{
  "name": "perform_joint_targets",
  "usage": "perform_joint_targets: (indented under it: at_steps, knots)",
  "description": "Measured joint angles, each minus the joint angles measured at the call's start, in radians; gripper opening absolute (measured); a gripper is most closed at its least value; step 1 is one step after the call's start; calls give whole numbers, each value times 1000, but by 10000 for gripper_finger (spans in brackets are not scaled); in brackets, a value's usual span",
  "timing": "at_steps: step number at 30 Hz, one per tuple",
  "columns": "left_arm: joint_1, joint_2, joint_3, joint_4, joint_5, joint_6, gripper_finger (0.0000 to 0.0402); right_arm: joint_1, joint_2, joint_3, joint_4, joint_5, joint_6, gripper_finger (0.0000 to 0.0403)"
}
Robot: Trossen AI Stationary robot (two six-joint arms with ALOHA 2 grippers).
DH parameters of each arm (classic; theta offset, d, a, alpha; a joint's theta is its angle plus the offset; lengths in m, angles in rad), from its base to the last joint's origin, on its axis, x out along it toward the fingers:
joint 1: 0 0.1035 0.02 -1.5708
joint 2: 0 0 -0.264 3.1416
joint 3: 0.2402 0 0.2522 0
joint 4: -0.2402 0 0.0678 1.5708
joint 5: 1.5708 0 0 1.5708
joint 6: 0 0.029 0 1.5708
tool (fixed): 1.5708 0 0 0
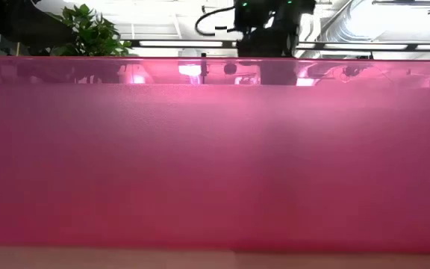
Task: Pick and place pill bottles into a basket
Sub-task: Put the white pill bottle into the bin
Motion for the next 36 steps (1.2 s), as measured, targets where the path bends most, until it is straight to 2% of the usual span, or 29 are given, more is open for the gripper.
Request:
perform_joint_targets:
  at_steps: [6, 10, 36]
  knots:
    - [0, 0, -1, 0, 0, 0, 111, 0, 134, 143, -126, 16, -52, 236]
    - [0, 0, -1, 0, 0, 0, 111, 0, 182, 187, -134, 16, -59, 236]
    - [0, 0, -2, -8, 0, 0, 111, -8, 243, 170, -70, 64, -6, 236]
